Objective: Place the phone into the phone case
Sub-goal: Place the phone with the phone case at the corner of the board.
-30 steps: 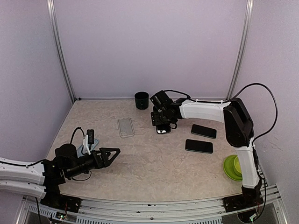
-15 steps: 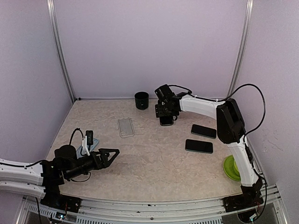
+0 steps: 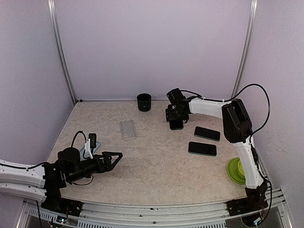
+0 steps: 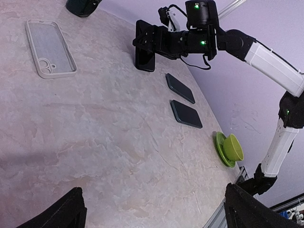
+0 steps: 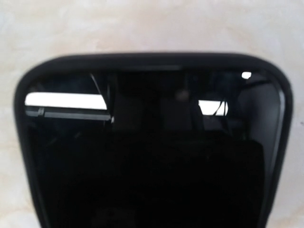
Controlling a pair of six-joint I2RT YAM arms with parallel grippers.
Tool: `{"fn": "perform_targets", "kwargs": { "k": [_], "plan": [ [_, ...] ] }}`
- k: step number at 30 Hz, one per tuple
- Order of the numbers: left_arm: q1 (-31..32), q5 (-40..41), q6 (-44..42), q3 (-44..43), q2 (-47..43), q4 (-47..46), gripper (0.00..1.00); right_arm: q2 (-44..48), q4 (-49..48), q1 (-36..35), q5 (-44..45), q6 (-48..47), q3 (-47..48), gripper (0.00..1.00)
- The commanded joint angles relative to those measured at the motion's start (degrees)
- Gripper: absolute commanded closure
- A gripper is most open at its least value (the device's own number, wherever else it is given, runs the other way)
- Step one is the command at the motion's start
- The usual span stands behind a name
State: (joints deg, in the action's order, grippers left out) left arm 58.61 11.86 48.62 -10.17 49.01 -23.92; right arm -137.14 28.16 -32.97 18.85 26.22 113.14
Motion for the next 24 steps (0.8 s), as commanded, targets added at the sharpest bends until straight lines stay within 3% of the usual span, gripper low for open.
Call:
{"fn": "perform_targets", "kwargs": {
  "k": [1, 24],
  "plan": [
    [0.3, 0.3, -0.5, -1.8, 0.6, -0.9, 0.01, 1.1, -1.3, 2.2, 1.0, -2.5, -1.5, 0.37],
    [0.7, 1.2, 0.9, -0.3, 0.5, -1.5, 0.01, -4.2, 0.5, 4.1, -1.8, 0.1, 1.2, 0.22]
  ]
}}
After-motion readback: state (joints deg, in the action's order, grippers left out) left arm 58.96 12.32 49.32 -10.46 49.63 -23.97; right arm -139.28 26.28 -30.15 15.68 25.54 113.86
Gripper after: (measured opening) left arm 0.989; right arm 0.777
